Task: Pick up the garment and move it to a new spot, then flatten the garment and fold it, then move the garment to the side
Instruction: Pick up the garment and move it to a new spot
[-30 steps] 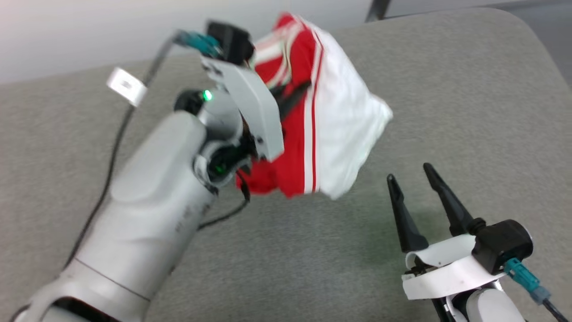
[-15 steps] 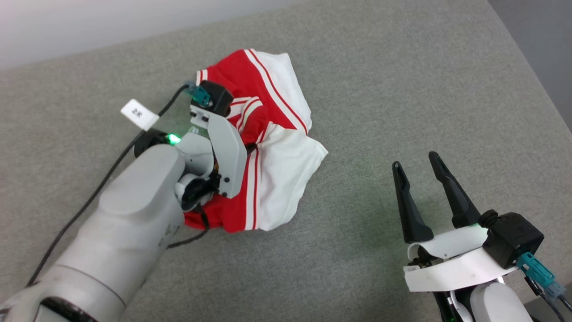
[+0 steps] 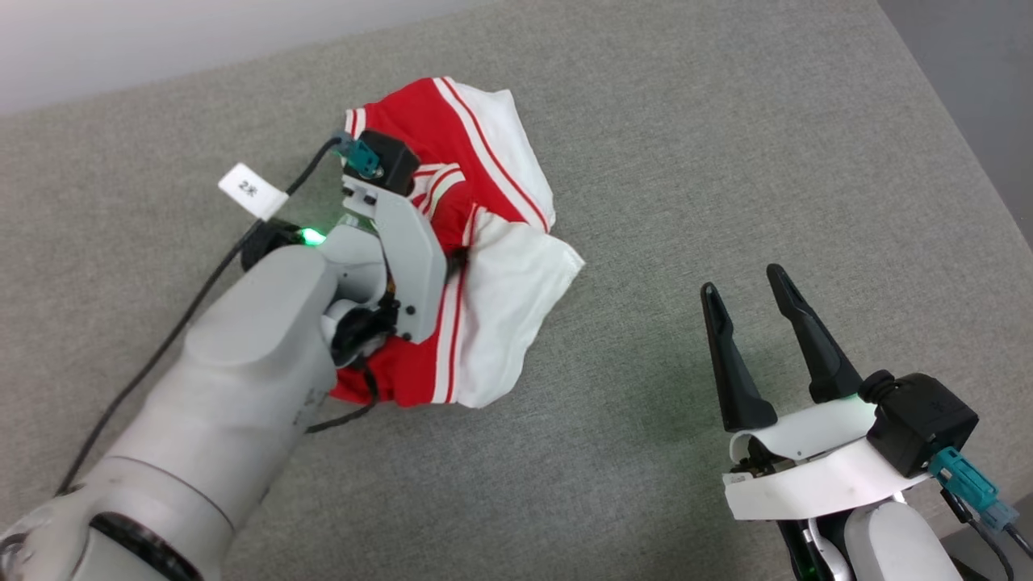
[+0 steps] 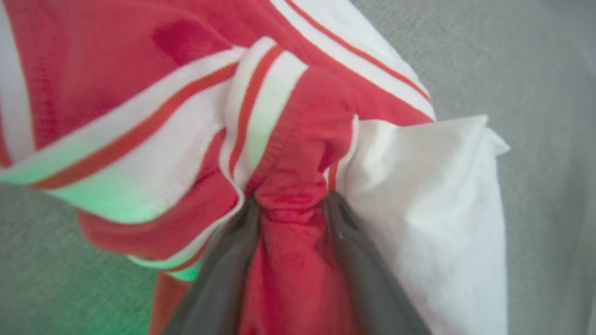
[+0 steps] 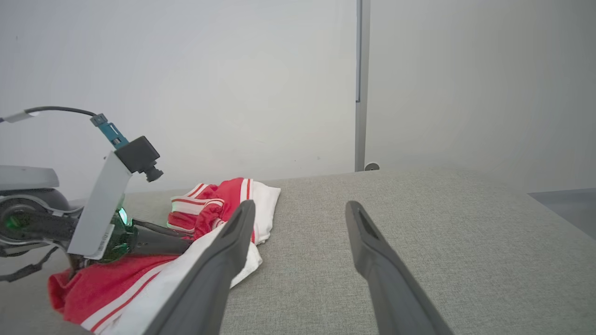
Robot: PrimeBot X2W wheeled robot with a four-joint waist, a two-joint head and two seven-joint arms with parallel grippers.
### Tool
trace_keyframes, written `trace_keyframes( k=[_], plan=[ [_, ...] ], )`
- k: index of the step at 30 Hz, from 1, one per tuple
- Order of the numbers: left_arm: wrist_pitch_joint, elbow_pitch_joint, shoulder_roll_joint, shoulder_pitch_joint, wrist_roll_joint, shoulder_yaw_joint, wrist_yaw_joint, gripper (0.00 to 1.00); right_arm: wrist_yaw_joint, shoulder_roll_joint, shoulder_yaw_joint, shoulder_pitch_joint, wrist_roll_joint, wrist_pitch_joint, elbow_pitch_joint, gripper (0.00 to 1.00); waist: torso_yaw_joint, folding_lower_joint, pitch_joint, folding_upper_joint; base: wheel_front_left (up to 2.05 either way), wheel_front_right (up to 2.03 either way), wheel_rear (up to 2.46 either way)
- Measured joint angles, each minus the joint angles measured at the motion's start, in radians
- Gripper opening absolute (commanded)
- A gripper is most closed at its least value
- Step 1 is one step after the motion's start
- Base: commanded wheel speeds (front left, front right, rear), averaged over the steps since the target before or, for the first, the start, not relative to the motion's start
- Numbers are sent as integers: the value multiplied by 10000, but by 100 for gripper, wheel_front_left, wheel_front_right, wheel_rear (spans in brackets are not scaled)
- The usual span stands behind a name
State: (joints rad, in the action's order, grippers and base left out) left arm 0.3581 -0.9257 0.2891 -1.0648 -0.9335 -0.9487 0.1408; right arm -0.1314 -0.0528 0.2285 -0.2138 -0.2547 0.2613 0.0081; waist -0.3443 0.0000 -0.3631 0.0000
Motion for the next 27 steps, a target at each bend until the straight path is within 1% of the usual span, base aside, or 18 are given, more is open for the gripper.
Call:
trace_keyframes(
  k=[3,6,10,14,16,18,20,27],
  plan=[
    [-320,163,-98,70,-380,21,-36,100,2,0,-21,50,125,0,98,100,122,-1,125,0,0,0,0],
    [-717,560,-42,305,-777,8,-81,100,2,6,-36,137,347,0,228,100,309,0,296,0,0,0,0],
    [-1296,1202,255,740,-1185,-105,-86,100,0,12,-42,216,744,2,458,100,655,0,560,0,0,0,0],
    [-2111,1712,499,1331,-1735,113,-92,100,2,10,-86,399,1066,2,782,100,1044,0,868,0,0,0,0],
    [-2635,1925,631,1667,-1845,196,-92,100,0,-38,-150,571,1154,0,926,100,1242,0,1044,0,0,0,0],
    [-3143,2082,782,2111,-1950,291,-92,100,0,-128,-207,720,1191,2,1051,100,1433,0,1231,0,0,0,0],
    [-3517,2249,859,2734,-2364,523,-92,100,0,-255,-299,911,1200,2,1179,100,1618,0,1420,0,0,0,0],
    [-4830,2702,1133,5057,-3156,970,-117,100,2,-865,-665,1803,1197,0,1490,100,2269,0,2050,0,0,0,0]
  ],
)
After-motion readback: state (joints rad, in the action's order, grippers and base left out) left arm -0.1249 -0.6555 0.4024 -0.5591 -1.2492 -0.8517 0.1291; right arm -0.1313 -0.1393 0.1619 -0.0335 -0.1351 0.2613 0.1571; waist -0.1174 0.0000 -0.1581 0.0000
